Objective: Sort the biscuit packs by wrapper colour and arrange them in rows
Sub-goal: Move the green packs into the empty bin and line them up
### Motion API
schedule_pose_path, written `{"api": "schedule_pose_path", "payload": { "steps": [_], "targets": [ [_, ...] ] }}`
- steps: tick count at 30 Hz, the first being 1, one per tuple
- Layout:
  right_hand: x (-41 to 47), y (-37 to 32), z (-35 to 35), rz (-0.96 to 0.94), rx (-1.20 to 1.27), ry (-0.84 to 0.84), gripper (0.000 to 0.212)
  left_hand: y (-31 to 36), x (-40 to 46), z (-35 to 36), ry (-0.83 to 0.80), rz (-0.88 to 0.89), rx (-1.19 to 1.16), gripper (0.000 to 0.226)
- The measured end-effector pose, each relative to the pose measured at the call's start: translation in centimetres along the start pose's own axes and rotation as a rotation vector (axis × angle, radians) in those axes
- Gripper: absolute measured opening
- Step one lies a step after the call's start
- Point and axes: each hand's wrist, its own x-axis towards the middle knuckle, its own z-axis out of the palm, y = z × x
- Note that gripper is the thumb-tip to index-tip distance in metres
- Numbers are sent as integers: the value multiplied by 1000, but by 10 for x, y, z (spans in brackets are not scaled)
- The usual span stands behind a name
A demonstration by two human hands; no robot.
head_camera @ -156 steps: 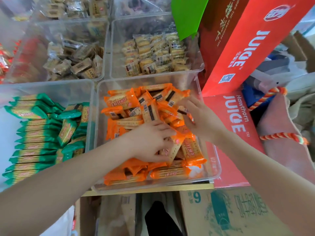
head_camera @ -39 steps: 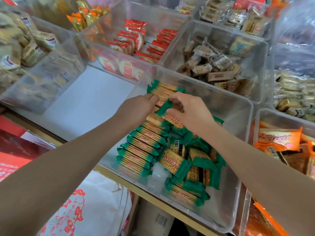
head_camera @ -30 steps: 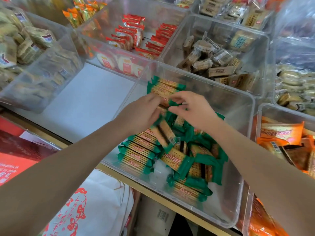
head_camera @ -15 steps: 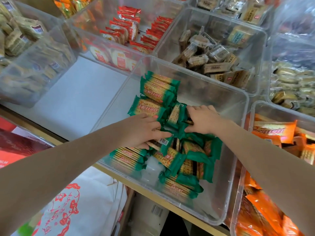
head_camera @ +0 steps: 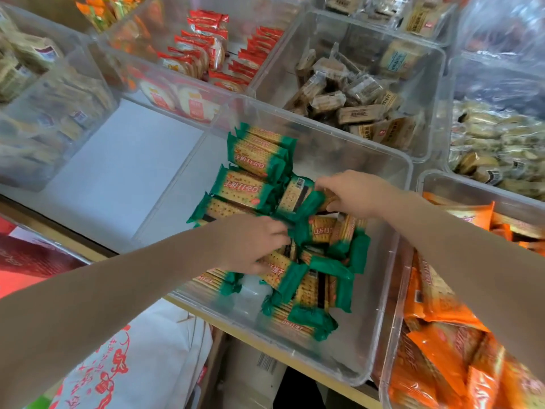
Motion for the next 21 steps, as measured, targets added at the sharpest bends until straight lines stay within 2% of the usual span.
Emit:
{"api": "schedule_pose_path", "payload": {
  "steps": [1, 2, 5, 8, 11, 13, 15, 18, 21],
  "targets": [
    [-3, 2, -3, -15, -26, 27, 38, 7, 6, 2, -100, 8, 20, 64],
    [-6, 4, -5, -31, -70, 54, 37, 13, 10, 6, -133, 22, 39, 66],
    [-13, 10, -7, -75, -282, 96, 33, 20, 18, 18, -87, 49, 27, 64],
    [-17, 12, -3, -53, -291, 111, 26, 17, 19, 19, -49, 19, 12, 60],
    [-14, 10, -2, -3, -183, 149, 19, 13, 12, 8, 3, -51, -259, 56],
    [-11, 7, -3, 22, -69, 141, 20, 12, 3, -7, 54, -106, -533, 40],
    [-6, 3, -4, 12, 32, 92, 25, 10, -9, -19, 112, -161, -695, 29],
    [-3, -6, -7, -36, 218, 124, 19, 4, -29, -27, 184, -305, -714, 26],
    [-3, -23, -15, -53, 456, 260, 22, -8, -48, -22, 288, -574, -540, 50]
  ]
}}
